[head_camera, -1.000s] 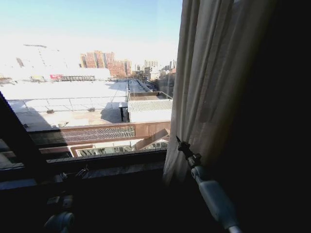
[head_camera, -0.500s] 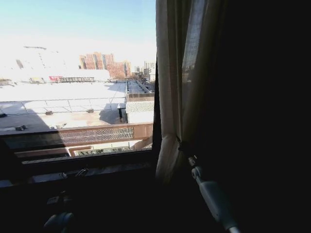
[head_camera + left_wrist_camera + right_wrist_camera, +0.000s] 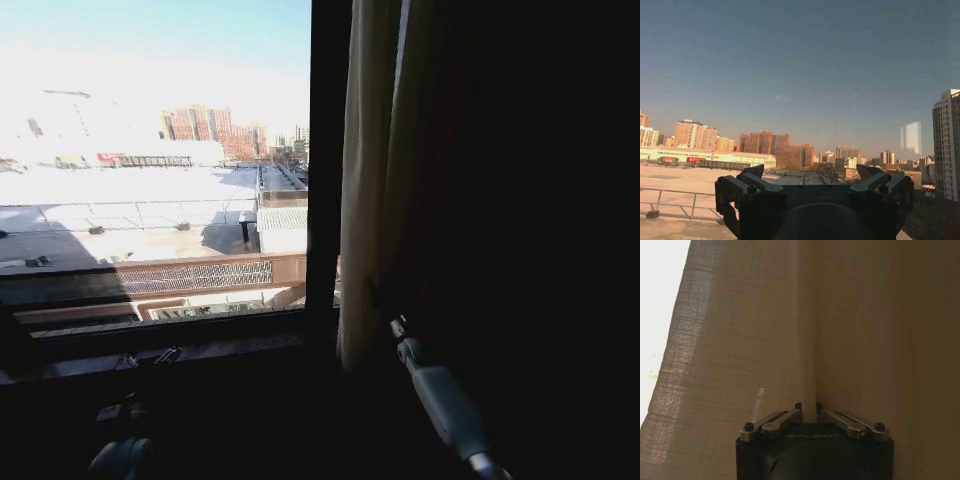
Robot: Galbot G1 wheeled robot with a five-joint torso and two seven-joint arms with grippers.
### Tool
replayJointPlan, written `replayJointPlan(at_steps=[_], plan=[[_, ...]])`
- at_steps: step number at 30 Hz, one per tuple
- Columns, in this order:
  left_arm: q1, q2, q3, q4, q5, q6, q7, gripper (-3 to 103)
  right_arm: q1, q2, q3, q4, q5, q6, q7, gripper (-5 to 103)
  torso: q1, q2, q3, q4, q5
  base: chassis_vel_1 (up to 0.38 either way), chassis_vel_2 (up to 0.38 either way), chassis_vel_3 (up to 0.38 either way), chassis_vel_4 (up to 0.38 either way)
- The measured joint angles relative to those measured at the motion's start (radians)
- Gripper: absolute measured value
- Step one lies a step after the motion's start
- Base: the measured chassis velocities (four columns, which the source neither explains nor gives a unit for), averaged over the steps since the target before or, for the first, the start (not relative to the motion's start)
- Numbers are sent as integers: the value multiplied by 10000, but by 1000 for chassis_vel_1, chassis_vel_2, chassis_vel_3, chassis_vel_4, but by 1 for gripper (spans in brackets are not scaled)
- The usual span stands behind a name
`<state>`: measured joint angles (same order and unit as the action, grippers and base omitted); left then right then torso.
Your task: Open the curtains by pulling them apart, changing their state from closed to fully open.
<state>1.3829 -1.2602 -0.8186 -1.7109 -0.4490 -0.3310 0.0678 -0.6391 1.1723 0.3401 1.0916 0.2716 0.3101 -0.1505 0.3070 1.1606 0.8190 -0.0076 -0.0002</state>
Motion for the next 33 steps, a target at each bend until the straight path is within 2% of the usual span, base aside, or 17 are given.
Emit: replayJointPlan(at_steps=[5, 8, 9, 11, 13, 14, 19, 27, 33], plan=[[0, -1, 4, 0, 0, 0, 2, 100, 283, -345, 81, -330, 116, -125, 373, 0, 0, 0, 1, -6, 6, 0, 0, 0, 0], [0, -1, 4, 0, 0, 0, 3, 100, 285, -532, 152, -157, 109, -490, 1005, 0, -1, 0, 1, -2, 5, 0, 0, 0, 0], [0, -1, 4, 0, 0, 0, 3, 100, 253, -605, 206, -72, 15, -680, 1424, 0, -1, 0, 1, 2, -1, 0, 0, 0, 0], [0, 0, 4, 0, 0, 0, 3, 100, 242, -622, 225, -62, -30, -730, 1539, 0, 0, 0, 1, 3, 0, 0, 0, 0, 0], [0, -1, 4, 0, 0, 0, 3, 100, 194, -679, 335, -38, -383, -996, 2174, 0, -1, 0, 1, 3, 2, 0, 0, 0, 0], [0, -1, 4, 0, 0, 0, 3, 100, 194, -679, 335, -38, -383, -996, 2174, 0, -1, 0, 1, 3, 2, 0, 0, 0, 0], [0, -1, 4, 0, 0, 0, 6, 100, 135, -710, 476, -35, -956, -1423, 3174, 0, -1, 0, 1, 0, 3, 0, 0, 0, 0], [0, -1, 4, 0, 0, 0, 6, 100, -8, -709, 424, 269, -915, -1449, 3213, 0, -1, -1, 1, 0, 2, 0, 0, 0, 0], [0, -1, 4, 0, 0, 0, 7, 100, -807, -737, 81, 1681, 192, -1250, 1943, -3, 0, -1, 1, 4, 1, 0, 0, 0, 0]])
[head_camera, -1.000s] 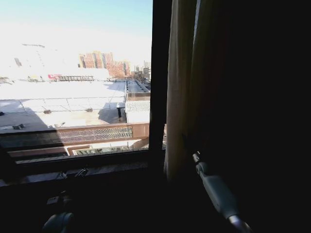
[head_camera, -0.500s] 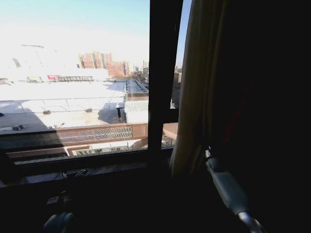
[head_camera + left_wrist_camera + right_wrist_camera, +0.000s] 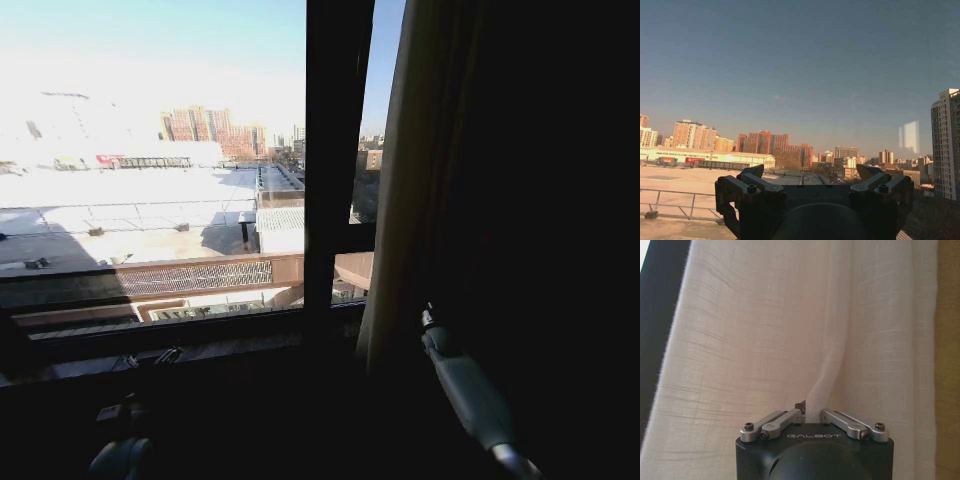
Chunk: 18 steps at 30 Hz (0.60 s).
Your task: Open the curtains by pulling them apart, changing their state from closed to fully open.
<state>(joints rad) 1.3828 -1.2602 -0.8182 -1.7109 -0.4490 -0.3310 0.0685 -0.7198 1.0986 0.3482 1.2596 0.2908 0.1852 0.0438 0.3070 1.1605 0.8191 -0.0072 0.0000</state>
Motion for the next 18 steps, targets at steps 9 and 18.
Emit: replayJointPlan(at_steps=[9, 18], plan=[[0, 0, 0, -1, 0, 0, 0, 100, -1451, -157, -190, 1684, 520, -116, -1026, 35, 0, 0, -1, -3, -1, 0, 0, 0, 0], [0, 0, 0, 0, 0, 0, 0, 100, -2310, -314, 107, 2258, 491, 7, -1193, 56, -1, 0, -1, -5, 1, 0, 0, 0, 0]])
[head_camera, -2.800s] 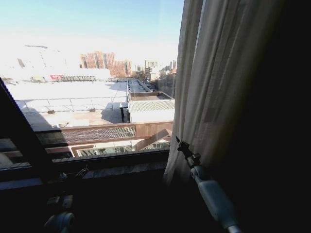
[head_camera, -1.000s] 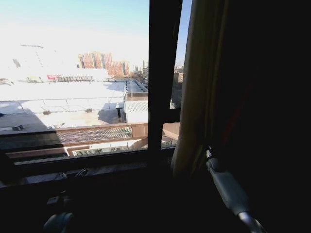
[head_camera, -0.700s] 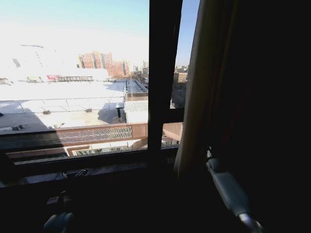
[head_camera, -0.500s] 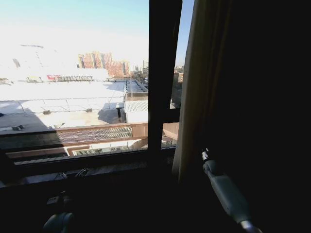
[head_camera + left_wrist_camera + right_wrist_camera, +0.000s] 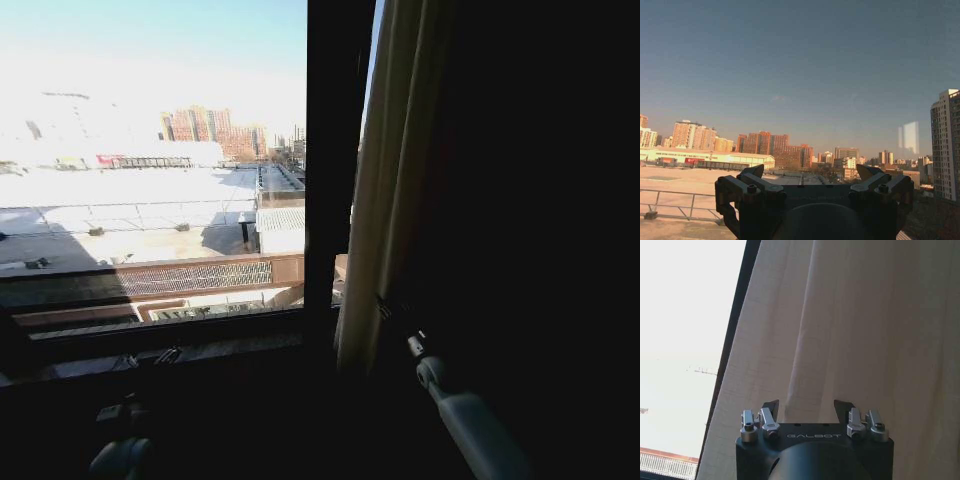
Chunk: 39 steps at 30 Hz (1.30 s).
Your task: Open the curtains by pulling them apart, changing their state from closed to fully open.
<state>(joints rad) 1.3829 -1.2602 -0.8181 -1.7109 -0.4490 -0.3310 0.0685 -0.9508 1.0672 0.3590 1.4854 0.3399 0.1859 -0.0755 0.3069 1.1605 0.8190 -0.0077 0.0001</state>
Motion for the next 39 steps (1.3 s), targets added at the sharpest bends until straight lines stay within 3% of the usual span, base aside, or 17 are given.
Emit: replayJointPlan(at_steps=[3, 5, 9, 39], plan=[[0, 0, 0, 0, 0, 0, 0, 100, -244, -37, 103, 213, -29, 55, 10, 79, 0, 0, 0, 3, -1, 0, 0, 0, 0], [0, 0, 0, 0, 0, 0, 0, 100, -287, -47, 123, 254, -29, 66, 22, 79, 0, 0, 1, 3, -1, 0, 0, 0, 0], [0, 0, 0, 0, 0, 0, 0, 100, -430, -54, 150, 411, 85, 186, 195, 98, 0, 0, 0, 2, -1, 0, 0, 0, 0], [-1, 0, 0, 0, 0, 0, 0, 100, -662, -92, 237, 837, 23, 14, -105, 100, 0, 0, 1, 2, -1, 0, 0, 0, 0]])
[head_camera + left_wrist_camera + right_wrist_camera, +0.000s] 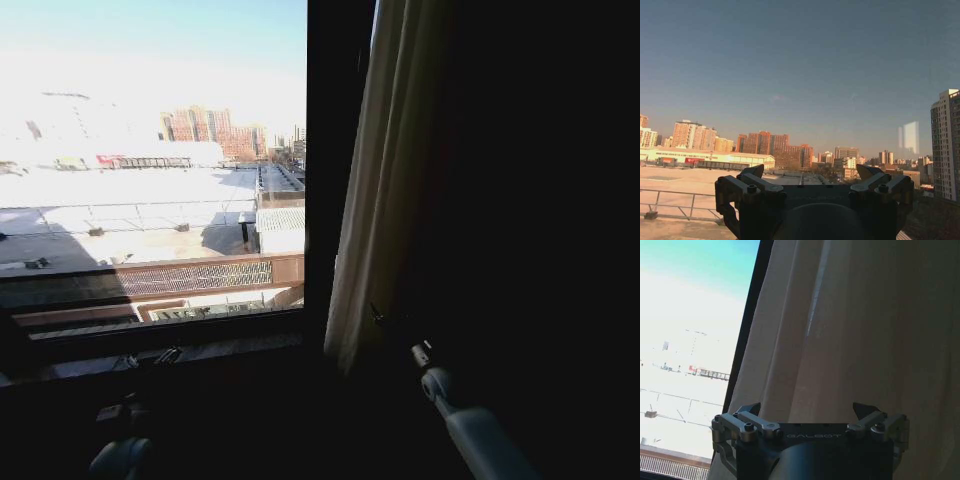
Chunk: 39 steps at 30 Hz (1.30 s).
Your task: Open the curtains by pulling them apart, changing their state from closed to fully open.
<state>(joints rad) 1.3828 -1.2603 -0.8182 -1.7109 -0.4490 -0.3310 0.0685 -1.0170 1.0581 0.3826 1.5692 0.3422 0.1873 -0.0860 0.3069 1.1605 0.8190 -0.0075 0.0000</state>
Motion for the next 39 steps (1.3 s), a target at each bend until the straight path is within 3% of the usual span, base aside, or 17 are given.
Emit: replayJointPlan(at_steps=[19, 39], plan=[[1, 0, 1, 0, 0, 0, 0, 100, 7, 1, 1, -2, -4, -5, 0, 100, 1, 0, 1, -1, 1, 43, 25, -45, -25], [1, 0, 1, 0, 0, 0, 0, 100, 12, 3, -1, -13, -5, -4, 4, 100, 1, 0, 0, -2, -2, 311, 253, -318, -259]])
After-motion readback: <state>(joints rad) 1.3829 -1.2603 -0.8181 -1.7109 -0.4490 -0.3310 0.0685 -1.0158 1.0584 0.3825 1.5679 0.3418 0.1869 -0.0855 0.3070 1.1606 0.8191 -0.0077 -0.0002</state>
